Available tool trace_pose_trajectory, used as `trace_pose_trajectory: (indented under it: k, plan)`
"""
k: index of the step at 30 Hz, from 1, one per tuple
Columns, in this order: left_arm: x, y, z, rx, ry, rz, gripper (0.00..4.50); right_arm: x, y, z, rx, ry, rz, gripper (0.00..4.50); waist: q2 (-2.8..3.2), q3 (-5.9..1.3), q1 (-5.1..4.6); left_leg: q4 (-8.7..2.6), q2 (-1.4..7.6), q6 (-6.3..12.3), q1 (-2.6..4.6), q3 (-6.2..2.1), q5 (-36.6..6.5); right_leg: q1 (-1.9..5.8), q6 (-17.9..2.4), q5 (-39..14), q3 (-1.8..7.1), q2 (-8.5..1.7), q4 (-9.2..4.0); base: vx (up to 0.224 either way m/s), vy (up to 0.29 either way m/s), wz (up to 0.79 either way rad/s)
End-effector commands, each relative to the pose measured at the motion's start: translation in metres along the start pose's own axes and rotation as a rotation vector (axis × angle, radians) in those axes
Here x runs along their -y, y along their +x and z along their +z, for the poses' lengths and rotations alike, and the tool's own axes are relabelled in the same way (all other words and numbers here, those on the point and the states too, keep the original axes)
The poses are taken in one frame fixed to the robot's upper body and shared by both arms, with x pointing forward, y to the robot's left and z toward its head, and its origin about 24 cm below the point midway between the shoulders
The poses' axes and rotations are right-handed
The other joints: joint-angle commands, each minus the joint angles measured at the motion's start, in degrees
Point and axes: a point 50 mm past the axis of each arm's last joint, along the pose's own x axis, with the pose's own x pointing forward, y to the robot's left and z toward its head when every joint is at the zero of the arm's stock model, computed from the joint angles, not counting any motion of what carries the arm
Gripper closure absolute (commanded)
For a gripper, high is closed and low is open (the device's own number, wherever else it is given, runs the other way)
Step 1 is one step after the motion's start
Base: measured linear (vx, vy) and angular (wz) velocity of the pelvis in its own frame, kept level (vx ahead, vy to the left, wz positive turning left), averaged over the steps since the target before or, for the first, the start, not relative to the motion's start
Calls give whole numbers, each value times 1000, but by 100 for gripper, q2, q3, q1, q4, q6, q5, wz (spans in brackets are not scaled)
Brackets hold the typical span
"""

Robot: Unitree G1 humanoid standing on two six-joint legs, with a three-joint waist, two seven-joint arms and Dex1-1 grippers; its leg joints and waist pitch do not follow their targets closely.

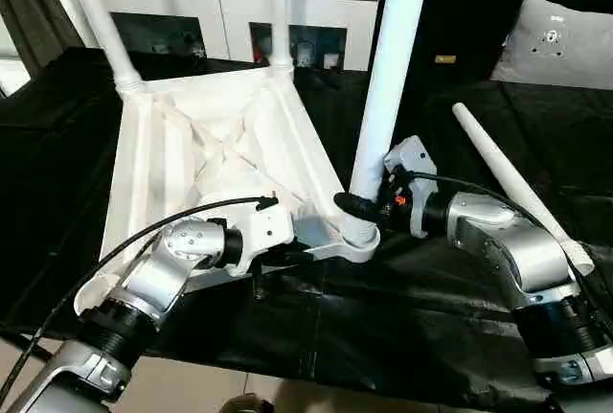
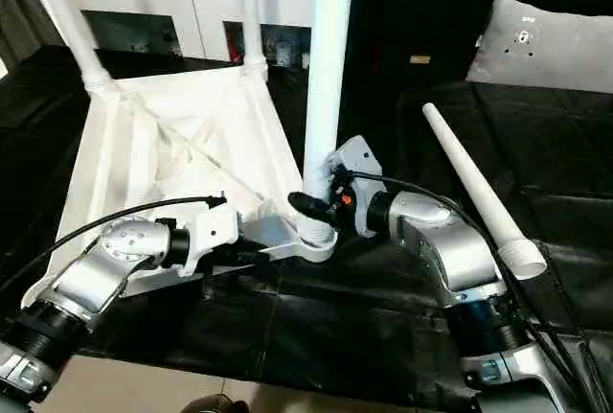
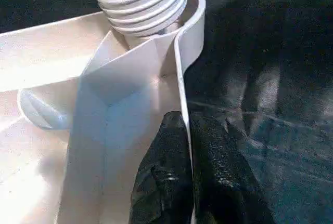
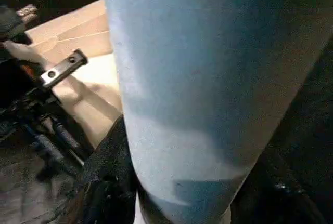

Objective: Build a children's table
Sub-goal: Insert table leg to table base

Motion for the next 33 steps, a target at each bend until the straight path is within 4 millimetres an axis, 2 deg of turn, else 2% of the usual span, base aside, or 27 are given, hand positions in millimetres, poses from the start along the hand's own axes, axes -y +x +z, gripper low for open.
trace_pose_trajectory:
  k: [1,2,3,4,5,6,7,8,9,10,11,12,13,14,17,19,21,22,26,29,30,31,32,33]
  plan:
    - [6,4,-2,-35,30,-81,450,-6,0,-15,-65,47,42,262,26,-305,15,-462,469,-85,221,-157,-1444,81,-1366,-320,215,-518,-467,0,0,0]
    - [5,4,-2,-35,33,-87,450,-7,-1,-14,-64,49,47,262,4,-301,18,-475,474,-133,224,-154,-1517,86,-1337,-349,220,-508,-481,0,0,0]
    - [5,5,-1,-31,36,-96,450,-7,-4,-14,-63,55,51,262,51,-301,31,-476,471,-159,227,-163,-1538,81,-1323,-350,224,-509,-475,0,0,0]
    - [5,5,0,-29,37,-100,450,-7,-6,-14,-63,56,50,262,22,-304,40,-488,475,-203,221,-163,-1600,91,-1293,-283,226,-511,-475,0,0,0]
    - [5,6,0,-28,37,-104,450,-7,-6,-15,-64,58,48,262,96,-310,52,-484,471,-237,221,-176,-1620,87,-1296,-272,224,-519,-460,0,0,0]
    - [5,6,0,-27,38,-107,450,-7,-7,-15,-65,59,43,262,46,-303,42,-490,471,-263,222,-168,-1670,88,-1298,-289,223,-515,-478,0,0,0]
    - [5,6,0,-26,38,-109,450,-7,-8,-16,-66,60,41,262,45,-305,45,-489,470,-268,223,-169,-1671,90,-1303,-296,224,-517,-476,0,0,0]
    - [5,6,0,-26,38,-113,450,-7,-9,-16,-66,60,35,262,104,-308,57,-485,467,-295,223,-173,-1677,86,-1302,-312,226,-524,-473,0,0,0]
    - [5,6,0,-25,38,-116,450,-7,-10,-16,-65,61,33,262,81,-303,49,-490,469,-300,227,-166,-1707,81,-1295,-329,227,-515,-489,0,0,0]
    - [5,6,0,-25,38,-120,450,-8,-11,-16,-63,63,33,262,95,-311,58,-487,471,-311,227,-174,-1685,91,-1296,-273,228,-516,-475,0,0,0]
    - [6,6,-1,-24,41,-131,450,-9,-13,-16,-61,66,32,262,135,-311,60,-488,471,-326,229,-177,-1696,87,-1297,-247,227,-518,-474,0,0,0]
    - [6,6,-1,-23,42,-135,450,-9,-14,-16,-61,67,32,262,99,-317,65,-488,474,-313,226,-174,-1658,100,-1292,-151,224,-510,-473,0,0,0]
    - [6,6,0,-17,45,-149,450,-9,-14,-18,-63,69,29,262,90,-323,70,-480,469,-277,219,-169,-1577,105,-1307,-23,221,-508,-462,0,0,0]
    - [7,6,1,-12,45,-156,450,-9,-14,-18,-65,71,28,262,125,-327,76,-473,463,-267,213,-171,-1546,105,-1319,26,221,-512,-454,0,0,0]
    - [10,6,4,9,51,-199,450,-9,-9,-23,-75,78,23,262,136,-322,86,-464,466,-213,215,-156,-1508,94,-1350,-64,223,-520,-473,0,0,0]
    - [12,6,5,14,54,-217,450,-9,-6,-24,-79,79,21,262,148,-320,85,-476,467,-243,211,-161,-1568,85,-1360,-216,218,-520,-471,0,0,0]
    - [12,6,5,15,55,-223,450,-9,-4,-24,-80,80,23,262,155,-311,77,-491,476,-289,220,-167,-1698,79,-1351,-352,220,-520,-478,0,0,0]
    - [12,5,5,14,58,-228,450,-10,-2,-25,-82,85,28,262,137,-314,76,-497,478,-298,227,-165,-1701,75,-1341,-335,220,-515,-475,0,0,0]
    - [12,4,4,9,61,-223,450,-10,-2,-27,-90,92,35,262,135,-324,84,-490,475,-258,212,-161,-1539,92,-1321,-127,219,-516,-464,0,0,0]
    - [9,4,3,9,70,-177,450,-9,-4,-32,-87,117,31,262,167,-315,84,-492,476,-269,216,-164,-1632,83,-1316,-224,223,-528,-482,0,0,0]
    - [8,4,2,11,70,-169,450,-9,-4,-32,-85,124,30,262,156,-316,81,-497,480,-284,225,-163,-1665,82,-1315,-249,221,-522,-484,0,0,0]
    - [7,4,2,20,62,-152,450,-9,-5,-35,-77,143,28,262,195,-315,85,-496,478,-309,226,-167,-1712,75,-1327,-282,222,-528,-480,0,0,0]
    - [7,4,2,20,62,-152,450,-9,-5,-35,-77,143,28,262,195,-315,85,-496,478,-309,226,-167,-1712,75,-1327,-282,222,-528,-480,0,0,0]
    - [7,4,2,27,53,-140,450,-9,-5,-37,-70,157,26,262,167,-312,79,-505,479,-324,225,-166,-1772,76,-1320,-331,221,-520,-489,0,0,0]
